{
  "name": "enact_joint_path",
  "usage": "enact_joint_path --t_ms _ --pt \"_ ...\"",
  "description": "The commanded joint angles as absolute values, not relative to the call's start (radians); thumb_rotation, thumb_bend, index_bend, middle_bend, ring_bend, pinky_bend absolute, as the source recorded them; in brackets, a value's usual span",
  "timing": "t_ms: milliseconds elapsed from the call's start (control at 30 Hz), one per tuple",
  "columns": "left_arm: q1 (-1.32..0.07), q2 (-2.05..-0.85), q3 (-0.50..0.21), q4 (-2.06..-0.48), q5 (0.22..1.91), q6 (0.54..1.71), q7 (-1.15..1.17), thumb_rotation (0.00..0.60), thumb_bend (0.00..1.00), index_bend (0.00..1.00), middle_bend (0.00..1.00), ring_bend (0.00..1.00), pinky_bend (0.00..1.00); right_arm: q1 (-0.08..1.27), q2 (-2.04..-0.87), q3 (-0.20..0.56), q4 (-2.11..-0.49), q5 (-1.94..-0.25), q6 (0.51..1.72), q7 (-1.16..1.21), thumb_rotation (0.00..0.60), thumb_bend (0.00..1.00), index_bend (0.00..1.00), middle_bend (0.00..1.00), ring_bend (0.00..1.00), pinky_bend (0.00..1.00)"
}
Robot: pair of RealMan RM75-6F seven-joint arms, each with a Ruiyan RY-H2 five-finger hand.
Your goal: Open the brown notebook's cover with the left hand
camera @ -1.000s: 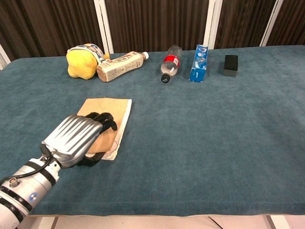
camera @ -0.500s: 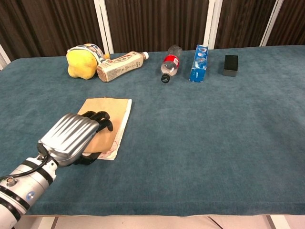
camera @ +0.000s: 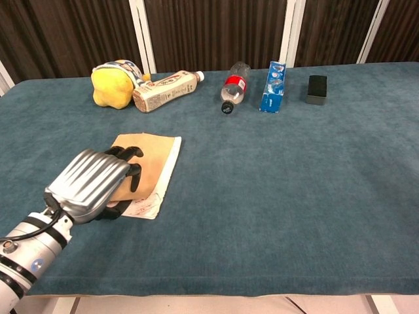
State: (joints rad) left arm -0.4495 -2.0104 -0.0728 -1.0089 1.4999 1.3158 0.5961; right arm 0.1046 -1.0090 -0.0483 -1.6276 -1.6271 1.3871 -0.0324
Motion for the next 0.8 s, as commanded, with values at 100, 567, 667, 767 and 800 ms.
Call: enact_joint_path --t_ms 100,567,667,767,800 --pt "-0.45 -2.016 -0.075 -0.986 1.517 1.343 0.58 0.6 0.5 0.64 0.23 0.25 0.55 0.105 -1.009 -0.05 -1.627 -1.629 1.387 -0.032 0.6 0.12 0.0 0.0 0.0 0.05" --pt "-0.455 -1.965 -0.137 -1.089 1.498 1.385 0.522 0.6 0.53 0.65 0.25 0.27 0.55 0.105 -1.007 -0.05 -1.631 -1.625 1.384 -0.034 0.6 0.12 0.0 0.0 0.0 0.05" --pt "-0.453 -1.938 -0.17 -1.145 1.465 1.38 0.506 0.6 0.53 0.65 0.25 0.27 0.55 0.105 -1.006 -0.051 -1.631 -1.625 1.384 -0.033 0.6 0.12 0.0 0.0 0.0 0.05" --pt "-0.453 -1.922 -0.204 -1.168 1.434 1.386 0.517 0.6 0.53 0.65 0.25 0.27 0.55 0.105 -1.005 -0.051 -1.632 -1.625 1.383 -0.033 0.6 0.12 0.0 0.0 0.0 0.05" --pt "-0.453 -1.917 -0.214 -1.168 1.425 1.39 0.531 0.6 0.53 0.65 0.25 0.27 0.55 0.106 -1.005 -0.052 -1.632 -1.624 1.382 -0.033 0.6 0.12 0.0 0.0 0.0 0.05"
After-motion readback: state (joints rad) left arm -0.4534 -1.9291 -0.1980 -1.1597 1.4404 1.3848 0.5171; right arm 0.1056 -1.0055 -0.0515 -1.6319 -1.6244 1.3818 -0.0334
